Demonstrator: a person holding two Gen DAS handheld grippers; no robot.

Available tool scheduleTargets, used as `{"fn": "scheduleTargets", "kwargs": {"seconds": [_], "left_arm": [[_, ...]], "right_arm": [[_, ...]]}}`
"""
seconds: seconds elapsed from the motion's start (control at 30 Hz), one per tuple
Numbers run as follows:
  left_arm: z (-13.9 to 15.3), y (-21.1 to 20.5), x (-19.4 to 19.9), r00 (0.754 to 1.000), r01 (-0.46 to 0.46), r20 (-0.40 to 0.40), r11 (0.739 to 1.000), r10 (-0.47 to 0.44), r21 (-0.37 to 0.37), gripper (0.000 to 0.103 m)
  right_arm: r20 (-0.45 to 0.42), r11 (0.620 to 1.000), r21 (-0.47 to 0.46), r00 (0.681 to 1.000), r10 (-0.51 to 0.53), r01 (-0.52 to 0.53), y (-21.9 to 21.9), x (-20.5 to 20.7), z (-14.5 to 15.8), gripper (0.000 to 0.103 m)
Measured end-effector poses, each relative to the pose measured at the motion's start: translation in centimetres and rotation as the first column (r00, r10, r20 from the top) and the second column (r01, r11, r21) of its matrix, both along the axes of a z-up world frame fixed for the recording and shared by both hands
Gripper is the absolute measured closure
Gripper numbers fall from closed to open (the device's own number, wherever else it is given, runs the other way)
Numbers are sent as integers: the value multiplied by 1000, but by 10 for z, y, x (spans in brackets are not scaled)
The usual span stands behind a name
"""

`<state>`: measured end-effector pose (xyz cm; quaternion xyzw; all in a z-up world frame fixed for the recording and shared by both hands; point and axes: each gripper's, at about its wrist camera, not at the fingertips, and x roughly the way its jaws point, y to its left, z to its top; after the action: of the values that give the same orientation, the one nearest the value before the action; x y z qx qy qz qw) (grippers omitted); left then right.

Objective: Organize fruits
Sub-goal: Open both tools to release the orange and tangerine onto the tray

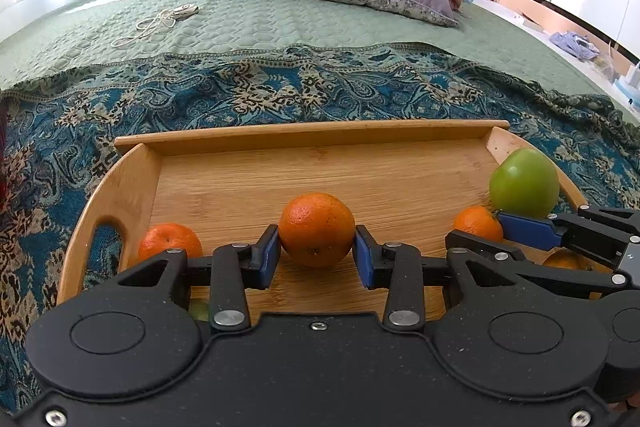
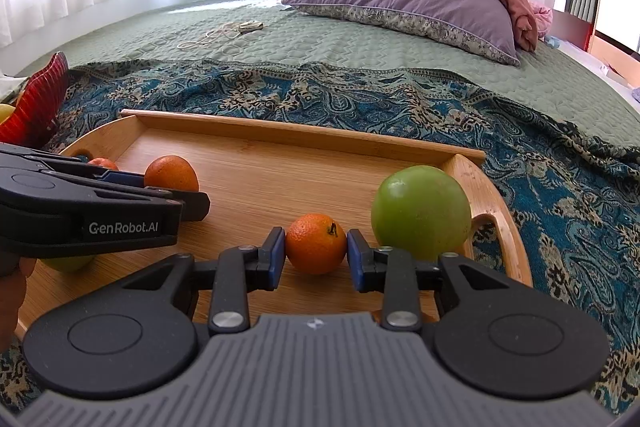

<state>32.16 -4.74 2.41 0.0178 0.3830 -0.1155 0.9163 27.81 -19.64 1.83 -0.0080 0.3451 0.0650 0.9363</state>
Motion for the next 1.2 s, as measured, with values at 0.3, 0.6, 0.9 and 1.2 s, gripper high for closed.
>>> {"fn": "scheduleTargets", "kwargs": {"seconds": [0.3,0.6,0.9,1.2], "left_arm": [[0,-3,-2,1000,-2,4,1000,2,15,65],[16,3,-19,999,5,45,1000,-6,17,47],[38,13,-57,994,22,110,999,-25,30,40],[50,28,-105,986,6,169,1000,-9,21,20]], "right_arm": [[8,1000,3,1000,3,-3,0,-1,2,61],[50,1000,12,999,10,-11,-1,-13,11,47],[121,999,-11,992,45,-44,1,-42,30,39],[190,997,-10,979,79,-78,-1,-84,42,30]]}}
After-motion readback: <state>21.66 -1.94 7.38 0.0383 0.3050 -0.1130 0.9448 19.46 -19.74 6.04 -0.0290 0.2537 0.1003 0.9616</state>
